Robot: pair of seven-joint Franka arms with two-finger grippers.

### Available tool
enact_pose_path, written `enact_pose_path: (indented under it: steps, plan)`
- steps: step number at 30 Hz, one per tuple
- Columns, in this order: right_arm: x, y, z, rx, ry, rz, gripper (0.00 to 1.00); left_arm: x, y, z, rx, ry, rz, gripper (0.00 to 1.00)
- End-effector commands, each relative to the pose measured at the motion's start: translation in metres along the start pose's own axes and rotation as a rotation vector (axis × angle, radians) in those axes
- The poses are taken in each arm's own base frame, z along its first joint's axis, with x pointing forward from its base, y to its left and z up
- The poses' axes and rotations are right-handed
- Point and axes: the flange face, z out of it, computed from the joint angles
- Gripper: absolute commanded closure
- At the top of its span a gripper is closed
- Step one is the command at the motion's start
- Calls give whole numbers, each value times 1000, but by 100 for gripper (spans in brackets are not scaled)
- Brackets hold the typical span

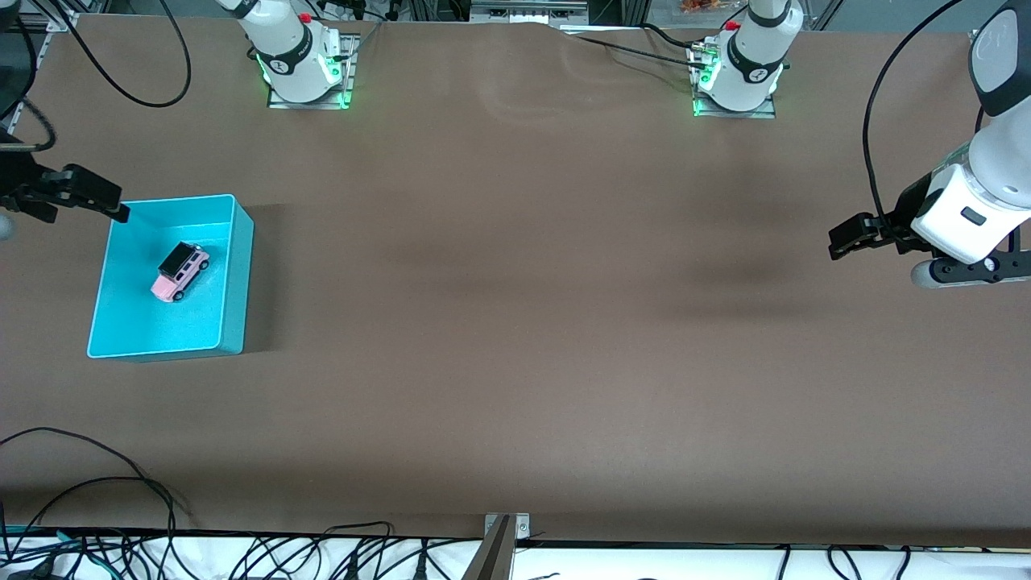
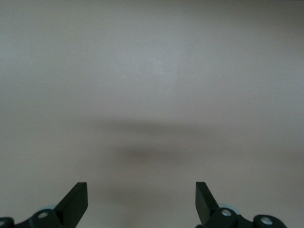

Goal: Wind and store pink jeep toy

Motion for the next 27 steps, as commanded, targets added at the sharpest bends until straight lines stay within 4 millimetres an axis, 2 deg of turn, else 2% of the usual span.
enact_pose_path:
  steps: [1,27]
  plan:
    - [5,-6,-2,-18,2,-11,0,-5,-2,-4,-16,-9,21,0]
    - [5,-7,5,2,-26,-16,0,-3,-2,-1,-16,-14,19,0]
